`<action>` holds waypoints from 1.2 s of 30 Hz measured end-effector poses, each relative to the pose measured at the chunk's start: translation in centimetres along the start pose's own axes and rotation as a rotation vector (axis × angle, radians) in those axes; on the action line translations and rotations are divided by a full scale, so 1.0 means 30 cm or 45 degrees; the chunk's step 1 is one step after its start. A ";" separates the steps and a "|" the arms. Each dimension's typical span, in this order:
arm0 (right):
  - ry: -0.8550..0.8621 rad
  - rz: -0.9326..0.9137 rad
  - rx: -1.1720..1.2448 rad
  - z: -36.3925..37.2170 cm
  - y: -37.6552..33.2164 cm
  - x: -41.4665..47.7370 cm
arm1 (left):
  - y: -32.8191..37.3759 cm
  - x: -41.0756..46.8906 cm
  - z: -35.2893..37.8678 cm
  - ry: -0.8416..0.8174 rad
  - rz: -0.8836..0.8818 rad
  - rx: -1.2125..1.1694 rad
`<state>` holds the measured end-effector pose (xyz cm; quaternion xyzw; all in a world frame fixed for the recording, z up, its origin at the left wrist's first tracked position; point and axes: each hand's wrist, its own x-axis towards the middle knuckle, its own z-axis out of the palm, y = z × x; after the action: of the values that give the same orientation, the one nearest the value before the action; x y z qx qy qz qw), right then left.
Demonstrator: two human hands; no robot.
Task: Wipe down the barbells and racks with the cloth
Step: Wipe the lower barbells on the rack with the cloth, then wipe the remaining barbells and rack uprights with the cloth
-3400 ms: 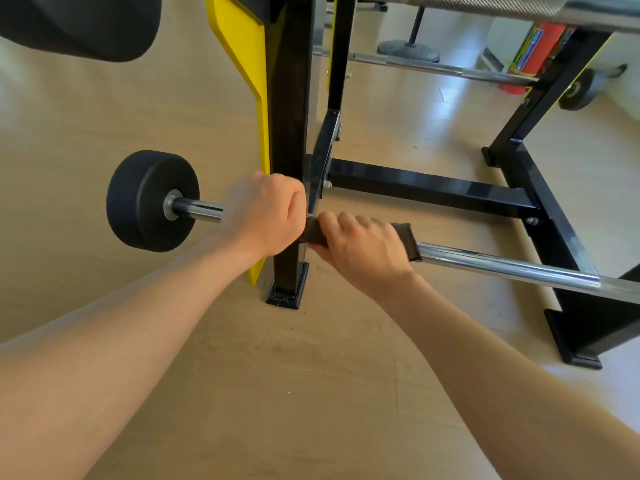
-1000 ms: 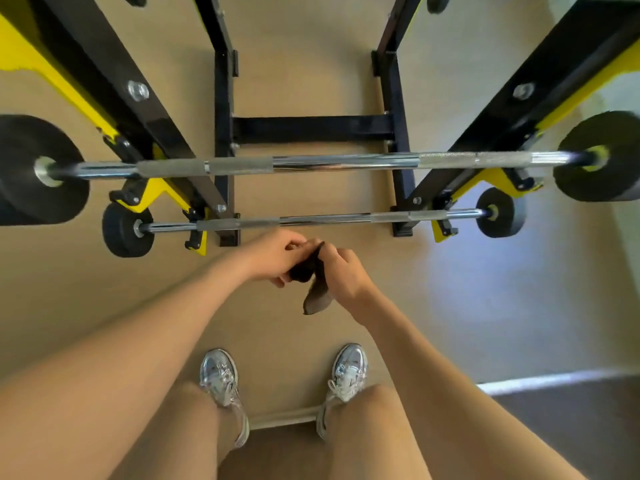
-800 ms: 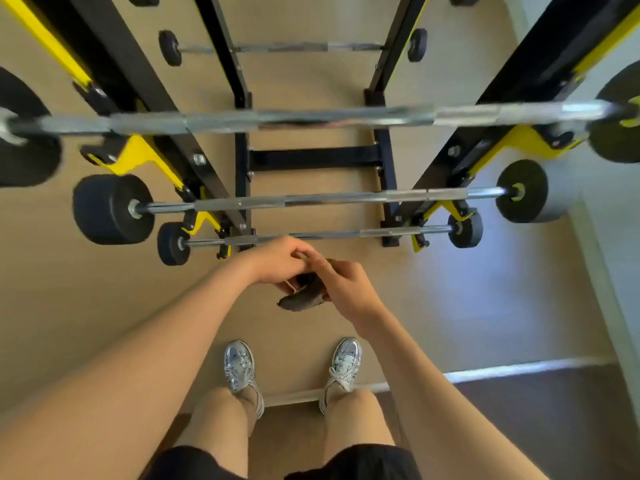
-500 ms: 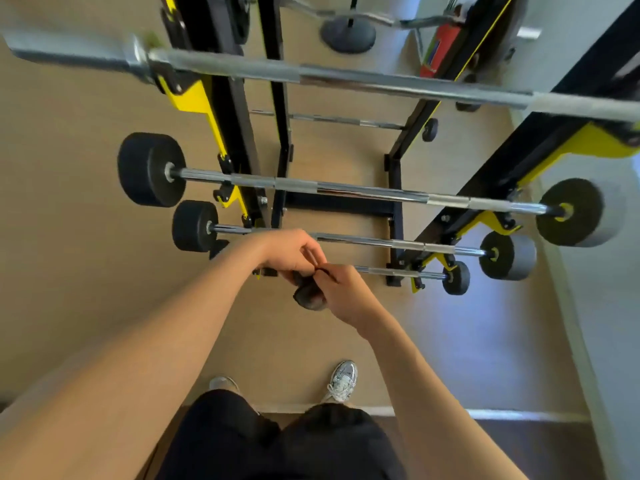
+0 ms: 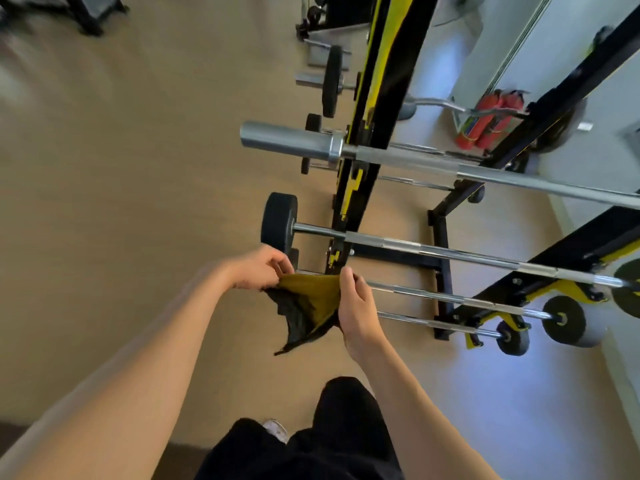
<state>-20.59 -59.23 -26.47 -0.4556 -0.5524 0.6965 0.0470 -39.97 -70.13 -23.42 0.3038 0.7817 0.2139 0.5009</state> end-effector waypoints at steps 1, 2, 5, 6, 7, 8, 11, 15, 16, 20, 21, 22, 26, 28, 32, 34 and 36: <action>-0.054 0.035 0.029 0.039 -0.021 0.011 | -0.031 0.008 -0.042 0.042 -0.011 -0.029; -0.096 0.047 0.041 0.075 -0.043 0.030 | -0.054 0.019 -0.084 0.094 -0.029 -0.069; -0.163 0.002 0.008 0.194 -0.110 0.130 | -0.124 0.062 -0.240 0.242 -0.098 -0.156; -0.162 0.012 -0.036 0.243 -0.133 0.179 | -0.148 0.083 -0.299 0.251 -0.113 -0.173; -0.142 0.042 -0.100 0.296 -0.156 0.233 | -0.176 0.104 -0.362 0.227 -0.123 -0.176; -0.114 0.086 -0.159 0.353 -0.174 0.294 | -0.200 0.122 -0.429 0.183 -0.135 -0.156; -0.027 0.133 -0.298 0.535 -0.254 0.451 | -0.250 0.144 -0.636 0.082 -0.218 -0.095; -0.081 -0.084 -0.544 0.799 -0.368 0.603 | -0.344 0.177 -0.900 -0.021 -0.235 -0.171; -0.073 -0.126 -0.605 0.858 -0.400 0.636 | -0.371 0.194 -0.958 -0.045 -0.226 -0.199; -0.024 -0.075 -0.549 1.043 -0.519 0.758 | -0.449 0.269 -1.180 -0.078 -0.234 -0.158; -0.039 -0.038 -0.474 1.088 -0.554 0.788 | -0.464 0.288 -1.243 -0.076 -0.250 -0.110; -0.043 -0.011 -0.439 1.137 -0.584 0.832 | -0.489 0.316 -1.312 -0.049 -0.262 -0.052; 0.048 0.035 -0.356 1.341 -0.699 0.984 | -0.598 0.439 -1.590 0.088 -0.225 0.175; 0.113 0.051 -0.258 1.435 -0.746 1.038 | -0.650 0.508 -1.721 0.223 -0.153 0.150; 0.290 0.113 -0.232 1.564 -0.801 1.122 | -0.702 0.669 -1.945 0.459 0.002 -0.018; 0.408 0.156 -0.260 1.593 -0.805 1.169 | -0.684 0.749 -2.020 0.470 0.097 0.060; 0.531 0.190 -0.215 1.612 -0.821 1.240 | -0.641 0.838 -2.088 0.422 0.199 0.046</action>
<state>-86.17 -63.70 -29.36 -0.6315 -0.5517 0.5402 0.0704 -110.05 -68.61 -26.65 0.3331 0.8313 0.2853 0.3415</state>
